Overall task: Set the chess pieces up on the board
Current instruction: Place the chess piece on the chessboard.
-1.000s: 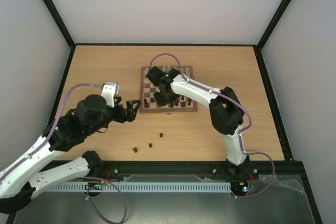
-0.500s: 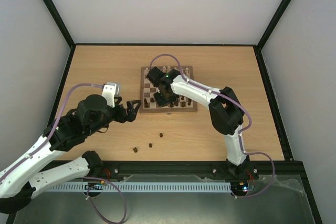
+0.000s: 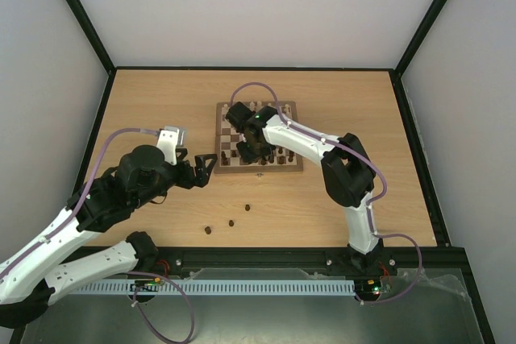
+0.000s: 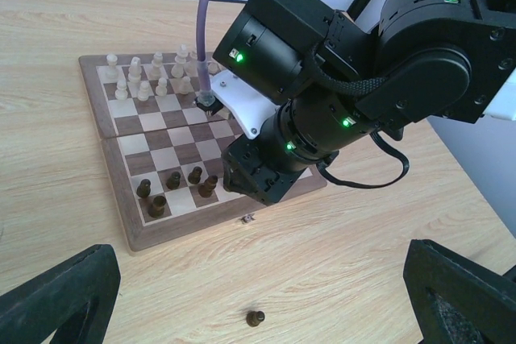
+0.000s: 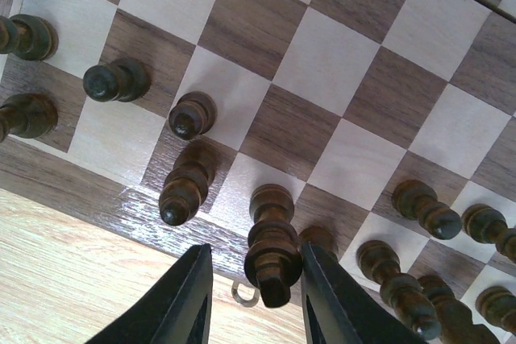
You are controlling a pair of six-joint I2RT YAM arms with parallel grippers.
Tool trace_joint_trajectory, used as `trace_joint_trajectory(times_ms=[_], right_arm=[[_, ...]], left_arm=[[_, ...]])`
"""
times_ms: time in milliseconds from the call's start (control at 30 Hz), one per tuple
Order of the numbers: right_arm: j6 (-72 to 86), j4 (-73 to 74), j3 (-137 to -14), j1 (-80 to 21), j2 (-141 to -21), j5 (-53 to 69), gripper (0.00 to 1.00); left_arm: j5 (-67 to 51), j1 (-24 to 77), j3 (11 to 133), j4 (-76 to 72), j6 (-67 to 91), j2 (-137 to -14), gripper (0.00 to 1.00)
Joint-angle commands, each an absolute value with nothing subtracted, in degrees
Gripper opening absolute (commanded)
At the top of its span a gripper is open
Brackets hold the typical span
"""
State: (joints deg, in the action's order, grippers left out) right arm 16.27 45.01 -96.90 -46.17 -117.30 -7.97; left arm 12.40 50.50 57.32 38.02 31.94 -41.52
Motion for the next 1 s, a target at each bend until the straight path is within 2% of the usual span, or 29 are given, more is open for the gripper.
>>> trace_joint_trajectory(times_ms=[0, 67, 200, 533, 767, 967], right_arm=[[15.6, 46.4, -95.9, -45.3, -115.2, -8.4, 0.31], [15.7, 46.1, -95.6, -45.1, -115.1, -8.6, 0.35], [15.5, 45.9, -95.4, -44.9, -115.0, -8.4, 0.36], [14.9, 45.1, -95.0, -44.6, -115.5, -5.2, 0.17], [14.9, 45.1, -94.5, -44.5, -114.9, -2.9, 0.13], [15.2, 45.1, -94.0, -44.5, -115.0, -3.9, 0.15]], left_arm=[[12.0, 50.5, 57.0, 36.8, 32.0, -42.0, 0.99], [11.9, 50.5, 57.0, 36.8, 32.0, -42.0, 1.00], [11.8, 50.6, 57.2, 36.7, 32.1, -42.3, 1.00], [11.5, 50.5, 57.1, 36.3, 32.3, -42.5, 0.99], [11.4, 50.5, 56.7, 36.0, 32.4, -42.7, 0.99], [11.3, 50.5, 56.5, 35.9, 32.3, -42.8, 0.99]])
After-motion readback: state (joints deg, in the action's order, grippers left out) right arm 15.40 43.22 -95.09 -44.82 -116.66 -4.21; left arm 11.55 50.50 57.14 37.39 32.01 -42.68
